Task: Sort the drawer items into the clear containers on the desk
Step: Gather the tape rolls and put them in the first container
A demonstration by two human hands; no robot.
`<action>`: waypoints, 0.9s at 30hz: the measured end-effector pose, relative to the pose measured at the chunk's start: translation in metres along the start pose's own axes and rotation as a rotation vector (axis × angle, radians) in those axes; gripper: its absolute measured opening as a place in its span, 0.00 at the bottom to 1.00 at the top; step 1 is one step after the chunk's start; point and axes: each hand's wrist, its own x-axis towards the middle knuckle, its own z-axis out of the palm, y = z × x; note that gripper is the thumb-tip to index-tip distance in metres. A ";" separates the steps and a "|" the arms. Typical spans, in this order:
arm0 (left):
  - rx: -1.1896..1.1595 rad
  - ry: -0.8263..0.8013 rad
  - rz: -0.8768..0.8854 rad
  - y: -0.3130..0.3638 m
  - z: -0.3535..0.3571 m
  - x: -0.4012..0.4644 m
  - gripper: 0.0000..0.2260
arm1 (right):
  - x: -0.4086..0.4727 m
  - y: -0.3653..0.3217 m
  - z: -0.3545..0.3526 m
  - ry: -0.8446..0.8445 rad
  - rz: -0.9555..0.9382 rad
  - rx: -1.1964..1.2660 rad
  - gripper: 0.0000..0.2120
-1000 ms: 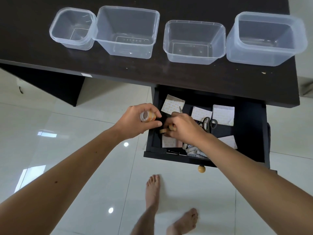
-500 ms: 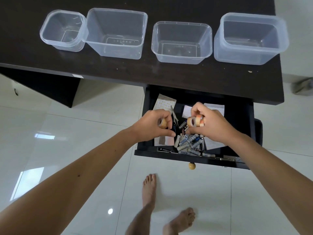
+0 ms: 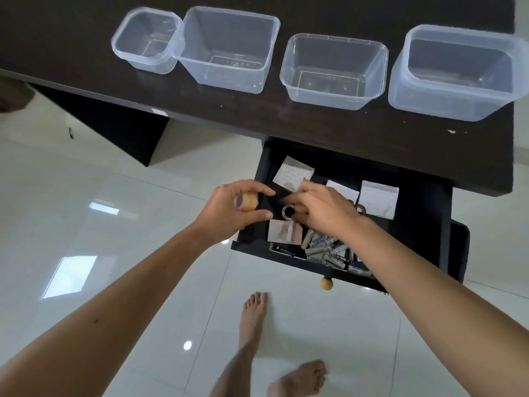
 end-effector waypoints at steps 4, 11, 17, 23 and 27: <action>-0.068 0.050 -0.052 -0.013 -0.008 -0.008 0.16 | 0.013 -0.004 0.002 -0.067 -0.052 -0.153 0.21; -0.120 0.057 -0.074 -0.022 -0.014 -0.010 0.13 | 0.026 -0.001 -0.008 -0.175 -0.081 -0.170 0.20; -0.114 0.072 -0.078 -0.017 -0.025 -0.007 0.10 | 0.023 0.000 -0.008 -0.177 -0.066 -0.154 0.15; -0.119 0.041 -0.056 -0.004 -0.045 0.005 0.11 | 0.005 -0.009 -0.037 0.025 -0.030 0.017 0.16; -0.117 0.036 -0.025 0.010 -0.070 0.015 0.13 | 0.007 -0.033 -0.081 0.119 -0.091 0.106 0.17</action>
